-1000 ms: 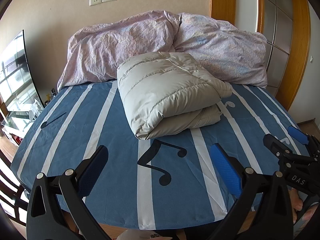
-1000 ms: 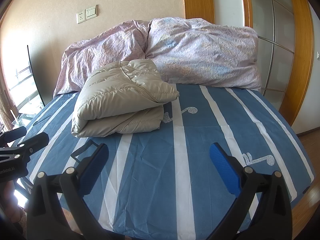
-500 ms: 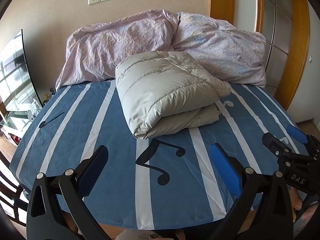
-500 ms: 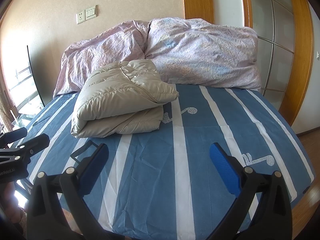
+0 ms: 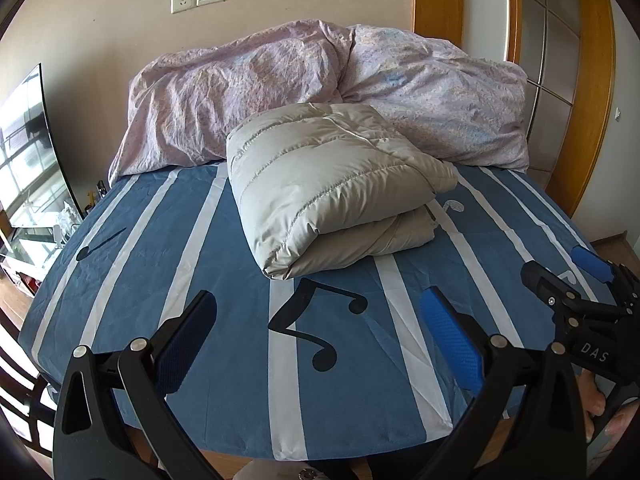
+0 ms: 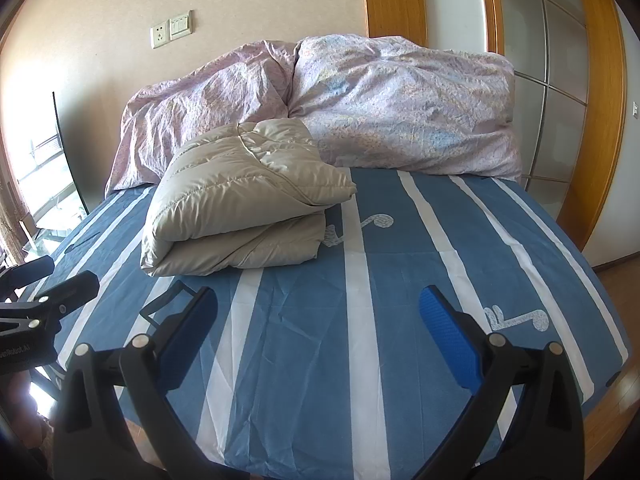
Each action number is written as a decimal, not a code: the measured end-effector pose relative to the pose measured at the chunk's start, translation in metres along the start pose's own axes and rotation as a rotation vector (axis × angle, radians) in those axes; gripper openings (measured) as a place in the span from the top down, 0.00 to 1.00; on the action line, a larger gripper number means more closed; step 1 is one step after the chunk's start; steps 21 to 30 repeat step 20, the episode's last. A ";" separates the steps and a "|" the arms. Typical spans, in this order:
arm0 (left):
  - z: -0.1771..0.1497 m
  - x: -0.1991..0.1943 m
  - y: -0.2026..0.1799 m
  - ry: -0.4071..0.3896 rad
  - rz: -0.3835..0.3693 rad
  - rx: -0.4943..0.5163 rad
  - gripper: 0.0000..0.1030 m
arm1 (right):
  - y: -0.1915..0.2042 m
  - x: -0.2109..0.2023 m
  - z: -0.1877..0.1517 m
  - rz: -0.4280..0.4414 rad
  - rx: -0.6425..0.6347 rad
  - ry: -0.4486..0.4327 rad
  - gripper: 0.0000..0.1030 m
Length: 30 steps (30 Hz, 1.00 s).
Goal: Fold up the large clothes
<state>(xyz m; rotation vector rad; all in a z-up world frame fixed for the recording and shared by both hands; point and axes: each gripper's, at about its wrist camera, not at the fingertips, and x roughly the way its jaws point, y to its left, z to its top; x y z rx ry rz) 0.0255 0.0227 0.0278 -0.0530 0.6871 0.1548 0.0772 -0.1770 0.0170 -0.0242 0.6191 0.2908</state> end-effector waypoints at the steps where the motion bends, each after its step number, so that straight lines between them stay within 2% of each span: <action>1: -0.001 -0.001 -0.001 0.000 -0.001 0.001 0.01 | 0.000 -0.001 0.000 0.000 0.001 0.000 0.02; 30: 0.002 0.000 0.001 0.009 -0.012 0.006 0.01 | -0.001 0.000 0.001 -0.001 0.002 0.000 0.02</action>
